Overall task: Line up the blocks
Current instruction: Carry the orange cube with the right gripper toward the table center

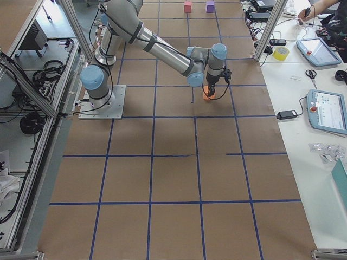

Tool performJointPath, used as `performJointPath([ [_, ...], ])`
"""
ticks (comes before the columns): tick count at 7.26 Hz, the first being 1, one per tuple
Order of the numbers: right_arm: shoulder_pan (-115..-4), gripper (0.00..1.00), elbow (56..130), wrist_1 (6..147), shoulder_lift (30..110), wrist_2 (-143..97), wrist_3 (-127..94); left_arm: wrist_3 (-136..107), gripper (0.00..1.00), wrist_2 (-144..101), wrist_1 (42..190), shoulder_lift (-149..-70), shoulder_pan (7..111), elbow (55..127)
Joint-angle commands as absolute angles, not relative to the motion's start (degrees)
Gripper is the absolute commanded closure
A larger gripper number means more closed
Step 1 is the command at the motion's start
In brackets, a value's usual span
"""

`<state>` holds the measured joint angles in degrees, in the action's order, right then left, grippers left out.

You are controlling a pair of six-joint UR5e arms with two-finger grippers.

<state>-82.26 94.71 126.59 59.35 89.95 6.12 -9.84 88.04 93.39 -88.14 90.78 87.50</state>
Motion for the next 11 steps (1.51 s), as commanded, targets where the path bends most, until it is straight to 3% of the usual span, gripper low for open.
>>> performJointPath([
  [1, -82.5, 1.00, 92.8, 126.6, 61.2, 89.8, 5.2, -9.8, 0.00, 88.1, 93.3, -88.1, 90.8, 87.5],
  [6, -96.2, 1.00, 87.4, 124.9, 61.1, 90.0, -6.2, -9.8, 0.00, 88.1, 93.2, -88.1, 90.7, 87.5],
  [11, -110.3, 1.00, 74.6, 124.1, 48.5, 93.0, -19.3, -9.8, 0.00, 88.2, 93.2, -87.9, 90.7, 87.5],
])
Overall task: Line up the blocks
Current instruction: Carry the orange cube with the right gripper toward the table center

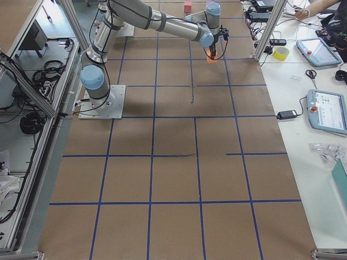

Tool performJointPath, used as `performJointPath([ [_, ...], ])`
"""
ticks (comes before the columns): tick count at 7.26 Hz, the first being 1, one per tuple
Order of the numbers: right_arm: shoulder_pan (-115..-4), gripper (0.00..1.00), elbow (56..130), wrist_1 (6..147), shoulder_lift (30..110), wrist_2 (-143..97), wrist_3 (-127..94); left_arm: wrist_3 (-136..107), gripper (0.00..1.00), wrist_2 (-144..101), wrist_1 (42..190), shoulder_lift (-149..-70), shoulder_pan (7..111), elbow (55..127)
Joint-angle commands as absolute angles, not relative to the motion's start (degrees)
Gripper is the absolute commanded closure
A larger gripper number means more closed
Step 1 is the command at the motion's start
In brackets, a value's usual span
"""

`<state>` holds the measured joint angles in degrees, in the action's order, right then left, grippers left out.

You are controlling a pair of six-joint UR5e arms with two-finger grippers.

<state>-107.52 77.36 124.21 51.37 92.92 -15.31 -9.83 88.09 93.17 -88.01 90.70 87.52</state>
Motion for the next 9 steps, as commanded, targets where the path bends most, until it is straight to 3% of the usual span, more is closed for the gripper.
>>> performJointPath([
  [1, -112.0, 1.00, 73.3, 124.1, 47.3, 92.7, -22.1, -9.8, 0.00, 88.1, 93.2, -88.0, 90.7, 87.5],
  [2, -112.3, 1.00, 73.1, 124.1, 46.8, 93.0, -22.8, -9.8, 0.00, 88.1, 93.2, -88.0, 90.7, 87.5],
  [3, -112.3, 0.91, 73.1, 124.0, 46.5, 93.0, -22.8, -9.8, 0.00, 88.1, 93.2, -88.0, 90.8, 87.5],
  [4, -112.3, 0.01, 73.6, 124.1, 46.3, 93.2, -22.9, -9.8, 0.00, 88.1, 93.3, -88.0, 90.8, 87.6],
  [9, -112.9, 0.00, 73.3, 119.5, 50.4, 93.1, -26.3, -9.8, 0.00, 88.1, 93.3, -88.0, 90.8, 87.6],
])
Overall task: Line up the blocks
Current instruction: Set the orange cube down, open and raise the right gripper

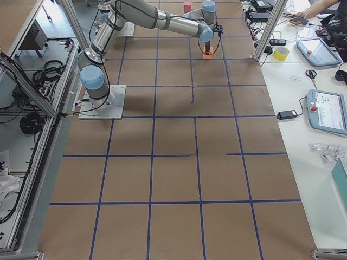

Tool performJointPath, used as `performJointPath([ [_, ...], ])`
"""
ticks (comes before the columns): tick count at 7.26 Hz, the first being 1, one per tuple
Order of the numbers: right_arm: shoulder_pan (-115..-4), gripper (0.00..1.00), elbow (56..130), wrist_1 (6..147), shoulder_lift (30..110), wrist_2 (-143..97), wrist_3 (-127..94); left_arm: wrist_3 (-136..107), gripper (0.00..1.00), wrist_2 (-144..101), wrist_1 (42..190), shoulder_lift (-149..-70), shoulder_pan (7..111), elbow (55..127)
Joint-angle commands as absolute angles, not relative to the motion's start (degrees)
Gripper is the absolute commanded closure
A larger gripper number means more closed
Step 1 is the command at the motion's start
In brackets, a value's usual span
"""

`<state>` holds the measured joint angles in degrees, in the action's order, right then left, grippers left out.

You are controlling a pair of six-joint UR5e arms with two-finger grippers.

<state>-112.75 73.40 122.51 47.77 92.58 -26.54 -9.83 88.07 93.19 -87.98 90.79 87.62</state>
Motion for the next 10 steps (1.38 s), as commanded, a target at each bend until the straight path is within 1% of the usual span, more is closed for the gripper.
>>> performJointPath([
  [1, -111.8, 0.00, 74.4, 117.2, 54.6, 92.7, -25.0, -9.8, 0.00, 88.1, 93.2, -88.0, 90.7, 87.6],
  [2, -109.8, 0.00, 76.4, 114.6, 57.9, 93.2, -15.0, -10.0, 0.00, 88.1, 93.2, -87.9, 90.7, 87.5],
  [3, -105.6, 0.00, 78.5, 114.2, 61.2, 92.3, -10.5, -10.1, 0.00, 87.8, 93.0, -87.9, 90.8, 87.5],
  [5, -101.7, 0.00, 86.5, 113.6, 71.7, 92.5, -10.1, -8.9, 0.00, 87.8, 92.8, -89.1, 91.1, 87.7],
  [6, -99.6, 0.00, 90.7, 112.2, 76.6, 92.4, -10.1, -9.9, 0.00, 87.5, 90.4, -90.5, 91.3, 87.7],
  [7, -96.8, 0.00, 93.1, 109.2, 81.2, 92.5, -10.0, -9.1, 0.00, 87.1, 87.5, -93.1, 92.1, 88.3],
  [8, -95.5, 0.00, 93.9, 105.8, 83.4, 92.8, -10.1, -10.9, 0.00, 87.0, 81.4, -95.7, 94.6, 88.3],
  [9, -95.5, 0.00, 94.0, 105.2, 85.1, 93.2, -10.3, -15.9, 0.00, 87.4, 78.3, -97.9, 97.6, 88.3],
  [10, -95.6, 0.00, 93.9, 105.6, 85.0, 93.2, -10.3, -17.9, 0.00, 87.3, 75.4, -101.0, 99.0, 88.3],
])
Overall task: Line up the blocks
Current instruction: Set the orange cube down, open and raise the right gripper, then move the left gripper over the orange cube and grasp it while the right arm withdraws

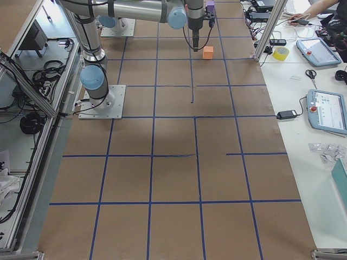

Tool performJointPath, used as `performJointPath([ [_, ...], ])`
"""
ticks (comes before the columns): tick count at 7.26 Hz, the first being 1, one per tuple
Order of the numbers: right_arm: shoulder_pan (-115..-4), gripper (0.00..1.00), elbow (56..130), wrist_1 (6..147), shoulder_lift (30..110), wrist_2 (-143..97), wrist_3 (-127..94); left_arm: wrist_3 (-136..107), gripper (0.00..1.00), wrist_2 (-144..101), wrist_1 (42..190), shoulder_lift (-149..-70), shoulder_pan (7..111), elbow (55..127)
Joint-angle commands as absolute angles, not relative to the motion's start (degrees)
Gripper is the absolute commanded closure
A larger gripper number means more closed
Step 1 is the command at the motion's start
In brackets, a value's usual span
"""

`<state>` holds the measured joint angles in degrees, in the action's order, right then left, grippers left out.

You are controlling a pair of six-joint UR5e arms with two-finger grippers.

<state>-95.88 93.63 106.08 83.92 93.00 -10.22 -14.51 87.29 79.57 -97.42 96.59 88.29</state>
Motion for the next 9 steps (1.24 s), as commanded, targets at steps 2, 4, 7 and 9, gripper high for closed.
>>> performJointPath([
  [2, -95.9, 0.00, 93.3, 105.1, 86.9, 92.2, -10.5, -17.3, 0.00, 87.4, 67.5, -107.6, 101.1, 88.6],
  [4, -95.3, 0.00, 94.0, 101.0, 90.5, 92.2, -9.9, -18.0, 0.00, 87.0, 56.0, -114.1, 103.4, 88.4],
  [7, -95.7, 0.00, 93.9, 96.9, 93.2, 91.4, -5.0, -19.8, 0.00, 87.1, 48.4, -121.3, 103.9, 88.2],
  [9, -95.5, 0.00, 93.8, 97.6, 92.9, 91.2, -3.2, -20.0, 0.00, 87.0, 46.6, -123.7, 104.8, 87.9],
])
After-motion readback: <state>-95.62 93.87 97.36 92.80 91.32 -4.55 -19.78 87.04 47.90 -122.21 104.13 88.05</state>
